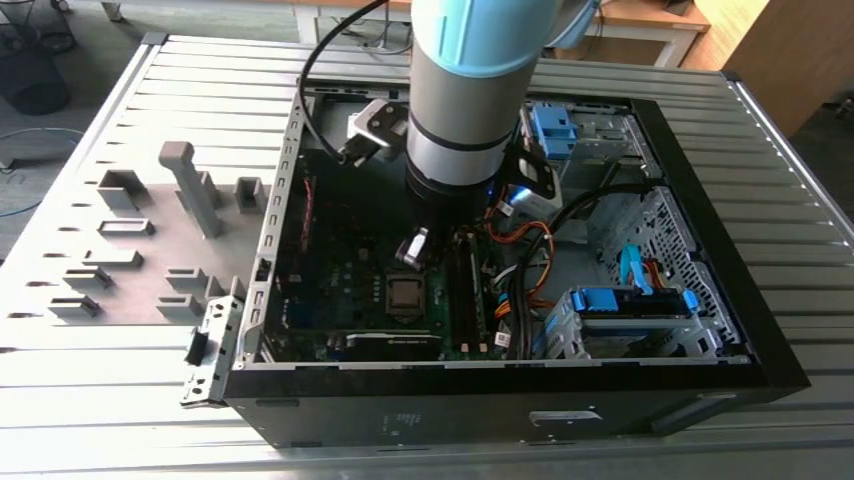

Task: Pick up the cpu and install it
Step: 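Install the first cpu locking lever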

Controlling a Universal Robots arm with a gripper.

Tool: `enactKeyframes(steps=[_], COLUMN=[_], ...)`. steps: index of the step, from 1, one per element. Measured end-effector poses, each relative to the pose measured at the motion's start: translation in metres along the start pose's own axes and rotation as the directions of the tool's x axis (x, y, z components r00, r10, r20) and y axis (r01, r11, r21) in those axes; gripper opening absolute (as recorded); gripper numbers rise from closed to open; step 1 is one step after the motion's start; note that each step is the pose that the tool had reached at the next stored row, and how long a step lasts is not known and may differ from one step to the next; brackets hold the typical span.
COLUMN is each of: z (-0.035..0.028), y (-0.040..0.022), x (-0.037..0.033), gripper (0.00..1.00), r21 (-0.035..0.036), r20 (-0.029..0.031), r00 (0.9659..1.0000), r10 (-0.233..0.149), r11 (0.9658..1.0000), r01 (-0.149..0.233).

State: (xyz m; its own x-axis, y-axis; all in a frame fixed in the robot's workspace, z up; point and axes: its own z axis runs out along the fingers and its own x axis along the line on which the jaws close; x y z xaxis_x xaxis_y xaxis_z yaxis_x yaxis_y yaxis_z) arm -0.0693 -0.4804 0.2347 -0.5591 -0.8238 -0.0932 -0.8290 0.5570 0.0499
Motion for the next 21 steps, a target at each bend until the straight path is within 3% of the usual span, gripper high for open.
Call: enactKeyframes(steps=[2,4,10,13,21], z=[-0.0001,-0.0001,0.0019,0.0026,0.0045], y=[-0.0001,0.0002,0.0005,0.0007,0.0001], x=[0.0008,0.0013,0.0018,0.002,0.0028], gripper=[0.11,0.11,0.11,0.11,0.11], r21=[0.0082,0.0136,0.02,0.0204,0.0217], r20=[-0.0126,-0.0215,-0.0355,-0.0407,-0.0428], r00=[0.9999,0.9998,0.999,0.998,0.9978], r10=[-0.002,-0.006,-0.027,-0.049,-0.05], r11=[1.0,0.9999,0.9994,0.9985,0.9985], r01=[0.002,0.006,0.027,0.05,0.051])
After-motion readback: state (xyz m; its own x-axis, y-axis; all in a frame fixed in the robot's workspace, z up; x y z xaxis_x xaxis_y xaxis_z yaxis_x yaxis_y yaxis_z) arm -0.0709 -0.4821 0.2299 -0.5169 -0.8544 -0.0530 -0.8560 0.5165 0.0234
